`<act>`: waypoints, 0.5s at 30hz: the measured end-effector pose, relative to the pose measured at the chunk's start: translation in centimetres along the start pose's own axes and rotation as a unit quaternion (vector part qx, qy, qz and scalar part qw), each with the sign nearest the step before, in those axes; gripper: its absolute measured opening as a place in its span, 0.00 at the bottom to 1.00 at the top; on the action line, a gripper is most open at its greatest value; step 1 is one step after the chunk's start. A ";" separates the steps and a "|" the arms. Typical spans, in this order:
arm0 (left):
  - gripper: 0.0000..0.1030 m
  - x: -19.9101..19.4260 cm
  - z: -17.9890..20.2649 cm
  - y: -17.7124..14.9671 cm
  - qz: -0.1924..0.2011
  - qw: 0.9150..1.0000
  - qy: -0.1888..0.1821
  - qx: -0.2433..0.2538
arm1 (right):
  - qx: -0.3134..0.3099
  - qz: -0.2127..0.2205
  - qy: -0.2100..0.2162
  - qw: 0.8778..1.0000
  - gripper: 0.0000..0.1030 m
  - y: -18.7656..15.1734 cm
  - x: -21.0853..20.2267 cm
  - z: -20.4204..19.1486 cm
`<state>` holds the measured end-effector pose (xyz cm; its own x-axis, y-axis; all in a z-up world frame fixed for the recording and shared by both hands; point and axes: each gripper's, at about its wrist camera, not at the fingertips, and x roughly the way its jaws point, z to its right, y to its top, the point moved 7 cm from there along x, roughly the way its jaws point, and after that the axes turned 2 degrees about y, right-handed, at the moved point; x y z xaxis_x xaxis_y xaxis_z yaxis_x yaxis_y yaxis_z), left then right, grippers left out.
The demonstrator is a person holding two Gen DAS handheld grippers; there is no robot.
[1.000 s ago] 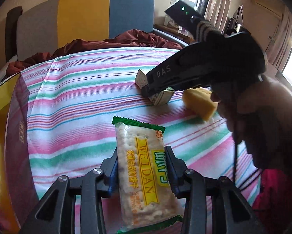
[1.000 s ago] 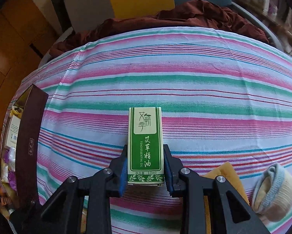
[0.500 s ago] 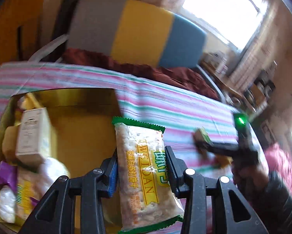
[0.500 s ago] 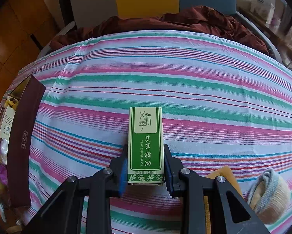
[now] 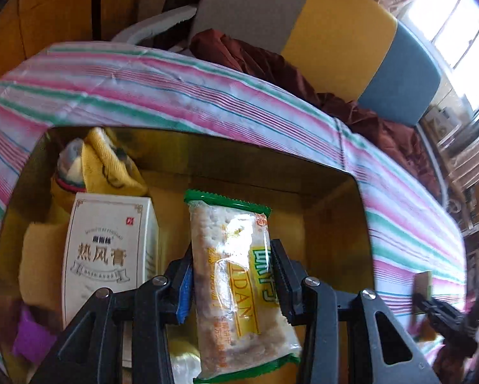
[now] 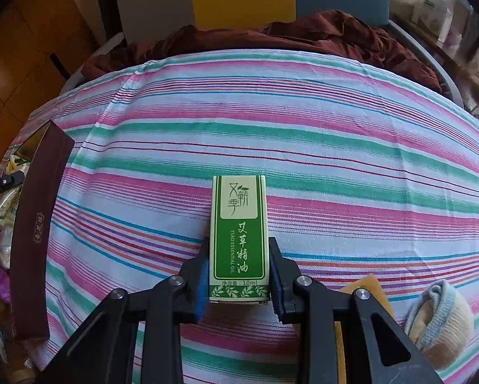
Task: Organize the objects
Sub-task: 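Lower the WEIDAN pack into the gold box with the left gripper while the right gripper holds the green box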
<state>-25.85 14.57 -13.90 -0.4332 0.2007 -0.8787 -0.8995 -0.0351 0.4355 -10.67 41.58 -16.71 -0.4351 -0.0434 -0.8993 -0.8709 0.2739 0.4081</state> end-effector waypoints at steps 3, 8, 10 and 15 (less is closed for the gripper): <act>0.41 0.6 0.2 0.2 -0.004 1.000 0.009 0.014 | -0.001 0.001 0.001 1.000 0.31 0.1 0.1 -0.1; 0.42 -0.5 -0.1 0.3 0.008 0.999 0.020 0.031 | -0.004 0.001 0.001 1.000 0.31 0.1 0.0 0.1; 0.42 -2.1 -0.1 0.0 0.029 0.999 0.013 0.036 | -0.004 0.001 0.000 1.000 0.31 0.2 0.0 0.1; 0.42 -6.6 -0.2 -1.9 0.077 0.996 0.004 0.054 | -0.008 0.004 -0.003 1.000 0.31 0.1 -0.1 0.0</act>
<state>-21.27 13.17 -9.01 -0.5669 0.1936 -0.8007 -0.8109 0.0399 0.5838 -10.76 41.61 -16.58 -0.4414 -0.0357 -0.8966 -0.8705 0.2595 0.4182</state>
